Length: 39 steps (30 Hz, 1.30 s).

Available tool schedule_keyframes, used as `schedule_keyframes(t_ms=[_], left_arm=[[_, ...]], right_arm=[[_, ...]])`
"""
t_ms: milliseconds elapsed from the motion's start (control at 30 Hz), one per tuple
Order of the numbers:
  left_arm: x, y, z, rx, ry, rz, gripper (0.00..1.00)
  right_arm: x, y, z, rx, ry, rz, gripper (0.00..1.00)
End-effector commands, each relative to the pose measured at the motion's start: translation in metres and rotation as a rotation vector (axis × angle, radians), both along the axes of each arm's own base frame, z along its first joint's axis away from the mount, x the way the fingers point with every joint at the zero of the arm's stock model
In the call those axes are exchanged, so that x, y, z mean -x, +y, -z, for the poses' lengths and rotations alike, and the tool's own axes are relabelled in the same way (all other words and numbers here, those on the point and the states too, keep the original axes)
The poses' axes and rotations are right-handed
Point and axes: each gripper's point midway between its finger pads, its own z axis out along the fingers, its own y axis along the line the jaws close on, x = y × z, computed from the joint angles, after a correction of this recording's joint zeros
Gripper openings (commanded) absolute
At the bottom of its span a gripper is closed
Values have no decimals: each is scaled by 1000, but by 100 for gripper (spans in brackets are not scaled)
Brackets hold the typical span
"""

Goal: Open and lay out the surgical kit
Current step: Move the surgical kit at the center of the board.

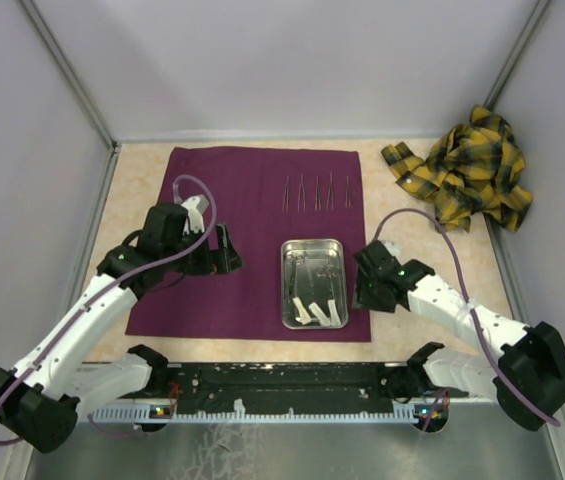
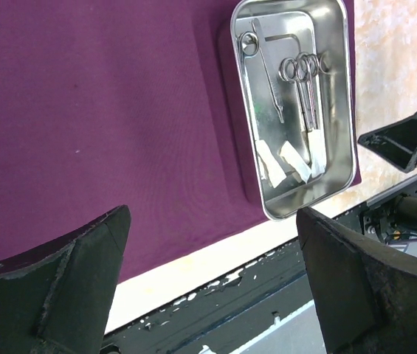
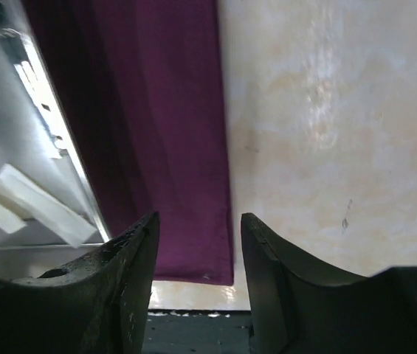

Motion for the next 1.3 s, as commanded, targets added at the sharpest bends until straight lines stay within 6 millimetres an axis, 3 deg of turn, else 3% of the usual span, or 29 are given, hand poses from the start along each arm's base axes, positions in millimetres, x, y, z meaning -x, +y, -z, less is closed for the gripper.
schedule_keyframes(t_ms=[0,267,767,867,1067,1267], left_arm=[[-2,-4,-19,20,-83,47,100],[-3,-8,-23,27,-109,85,100],[-5,-6,-23,18,-120,80,100],[-4,-7,-25,24,-125,87,100],[-4,-8,-29,27,-137,98,100],[-2,-8,-30,27,-135,105,100]], right_arm=[[21,-7,15,-26,53,84,48],[22,-12,26,5,70,122,36],[28,-10,49,92,126,99,31],[34,-7,56,114,140,89,26],[40,-5,61,133,157,100,0],[33,-19,47,206,115,135,0]])
